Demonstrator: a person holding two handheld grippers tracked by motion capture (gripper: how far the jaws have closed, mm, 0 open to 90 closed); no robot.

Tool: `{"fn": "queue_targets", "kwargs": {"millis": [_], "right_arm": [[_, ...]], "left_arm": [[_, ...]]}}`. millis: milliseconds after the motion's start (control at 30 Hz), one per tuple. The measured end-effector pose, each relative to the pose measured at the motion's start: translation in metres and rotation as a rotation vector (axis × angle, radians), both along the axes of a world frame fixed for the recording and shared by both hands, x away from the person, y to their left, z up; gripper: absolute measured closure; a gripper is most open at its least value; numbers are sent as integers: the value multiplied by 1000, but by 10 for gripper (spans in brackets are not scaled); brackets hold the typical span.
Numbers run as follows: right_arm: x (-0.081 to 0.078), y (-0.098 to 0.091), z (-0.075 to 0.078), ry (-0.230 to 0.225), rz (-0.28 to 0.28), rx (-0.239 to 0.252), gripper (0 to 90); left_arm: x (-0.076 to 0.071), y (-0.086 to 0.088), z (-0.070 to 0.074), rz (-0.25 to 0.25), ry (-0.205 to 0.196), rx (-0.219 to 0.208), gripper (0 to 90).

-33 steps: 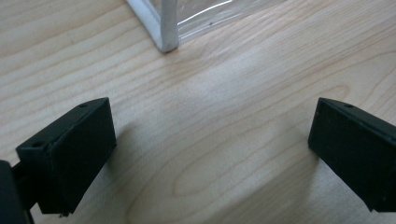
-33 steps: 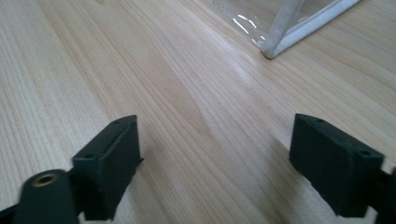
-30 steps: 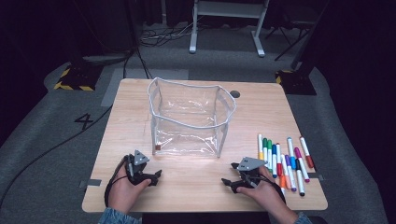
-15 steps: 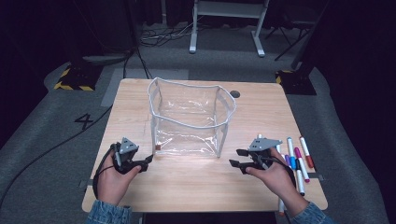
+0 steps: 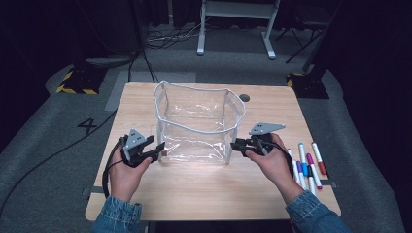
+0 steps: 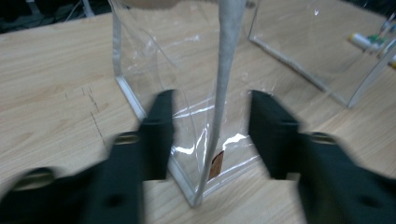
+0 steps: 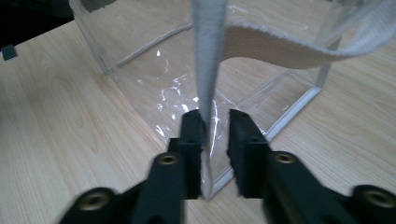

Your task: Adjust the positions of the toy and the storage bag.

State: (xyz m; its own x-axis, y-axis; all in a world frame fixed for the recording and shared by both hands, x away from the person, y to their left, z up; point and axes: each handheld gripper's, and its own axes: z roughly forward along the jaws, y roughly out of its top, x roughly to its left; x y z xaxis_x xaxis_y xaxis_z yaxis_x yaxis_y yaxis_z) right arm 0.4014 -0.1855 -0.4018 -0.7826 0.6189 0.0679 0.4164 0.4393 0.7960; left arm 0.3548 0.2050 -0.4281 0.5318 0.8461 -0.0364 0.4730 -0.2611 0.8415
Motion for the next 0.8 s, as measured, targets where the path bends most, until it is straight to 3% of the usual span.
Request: {"fn": "queue_targets", "kwargs": {"millis": [33, 100, 167, 433, 567, 667, 700, 800], "right_arm": [[1, 1, 0, 9, 8, 1, 859], [-1, 3, 1, -1, 16, -7, 880], [-6, 4, 2, -25, 23, -45, 882], [-33, -10, 4, -17, 58, -47, 882], [-64, -35, 1, -6, 64, -9, 882], [-82, -49, 0, 2, 66, 1, 882], [-82, -49, 0, 2, 66, 1, 882], [-103, -66, 0, 7, 66, 9, 881]], "left_arm": [[-1, 0, 0, 4, 2, 20, 743], [-3, 0, 1, -13, 20, 4, 855], [-4, 0, 1, -15, 13, 9, 866], [-23, -9, 5, -94, 34, 27, 864], [-44, -21, 0, -161, 63, -35, 860], [-52, -26, 1, -197, 64, -35, 859], [-56, -29, 2, -214, 57, -29, 859], [-73, -43, 4, -273, 42, 3, 860]]}}
